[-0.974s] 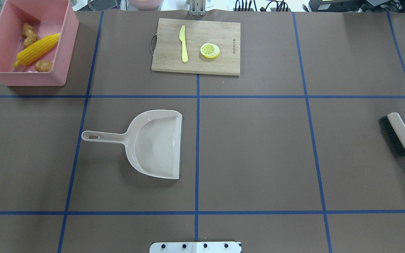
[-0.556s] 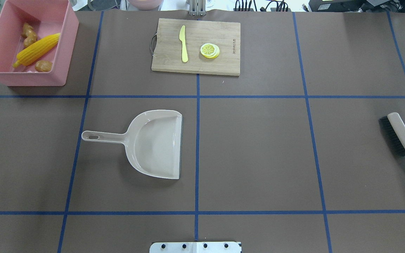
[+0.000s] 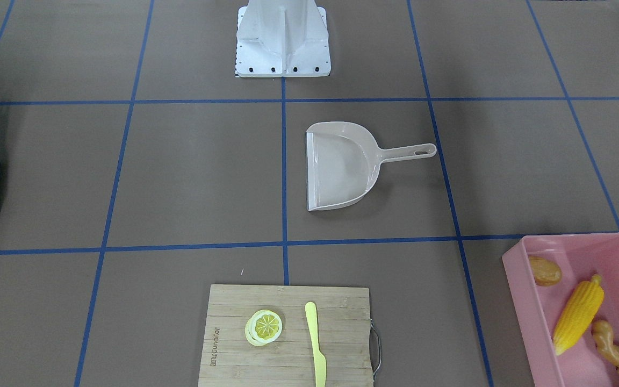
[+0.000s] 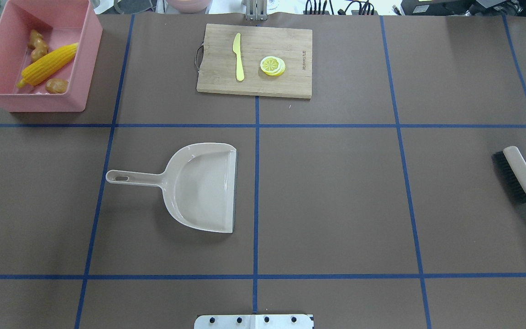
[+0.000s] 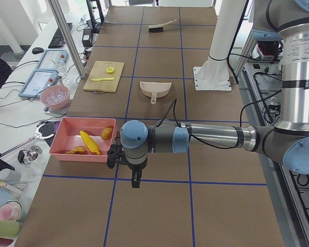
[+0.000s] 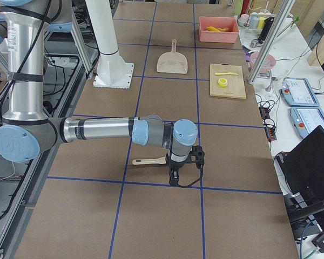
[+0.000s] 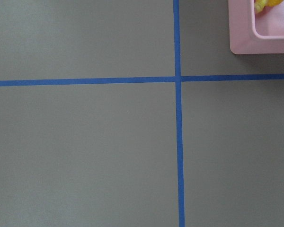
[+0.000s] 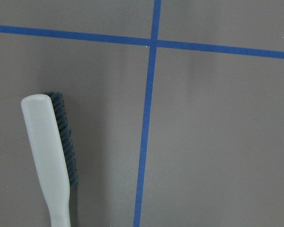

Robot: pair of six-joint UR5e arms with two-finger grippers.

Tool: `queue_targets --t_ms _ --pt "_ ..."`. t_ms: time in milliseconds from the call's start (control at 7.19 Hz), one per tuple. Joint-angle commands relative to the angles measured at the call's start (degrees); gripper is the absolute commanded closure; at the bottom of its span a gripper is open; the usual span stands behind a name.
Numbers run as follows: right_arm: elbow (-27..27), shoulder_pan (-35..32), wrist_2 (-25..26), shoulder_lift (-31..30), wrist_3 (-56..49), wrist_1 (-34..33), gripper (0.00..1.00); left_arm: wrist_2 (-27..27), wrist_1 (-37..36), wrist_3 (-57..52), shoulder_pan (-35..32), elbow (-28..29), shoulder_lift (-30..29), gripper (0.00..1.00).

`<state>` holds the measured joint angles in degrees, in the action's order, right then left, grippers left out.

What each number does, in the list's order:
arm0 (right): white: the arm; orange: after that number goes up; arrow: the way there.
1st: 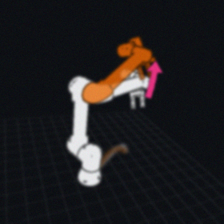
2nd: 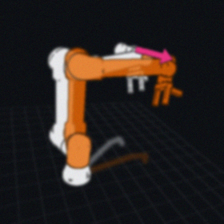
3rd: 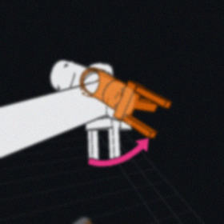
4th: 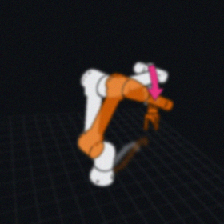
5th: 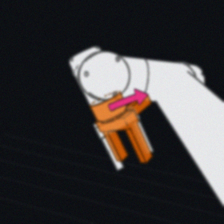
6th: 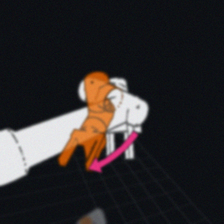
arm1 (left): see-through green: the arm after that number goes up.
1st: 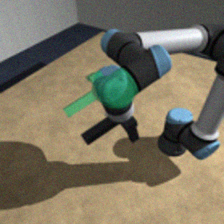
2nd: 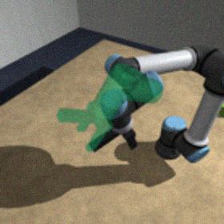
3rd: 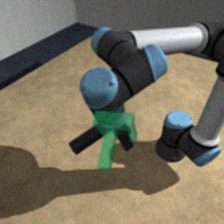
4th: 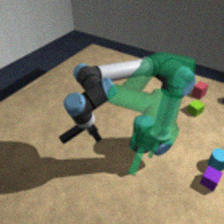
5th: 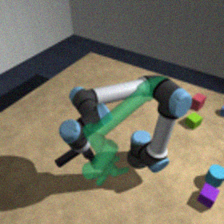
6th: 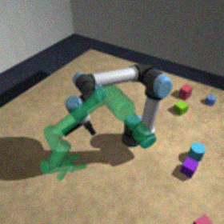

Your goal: Sweep and dump trash into bin

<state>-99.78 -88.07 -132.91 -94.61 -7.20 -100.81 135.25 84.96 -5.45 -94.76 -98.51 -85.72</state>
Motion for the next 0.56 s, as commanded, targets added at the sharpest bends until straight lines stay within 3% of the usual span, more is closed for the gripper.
queue_targets --t_ms 0,417 --pt "0.12 0.0 -1.04 0.04 0.0 0.0 0.0 -0.08 -0.06 0.18 0.02 -1.32 -0.06 0.02" --pt "0.2 0.0 -0.95 0.04 -0.09 0.0 0.0 0.1 0.12 0.18 0.1 -2.73 0.02 0.02"
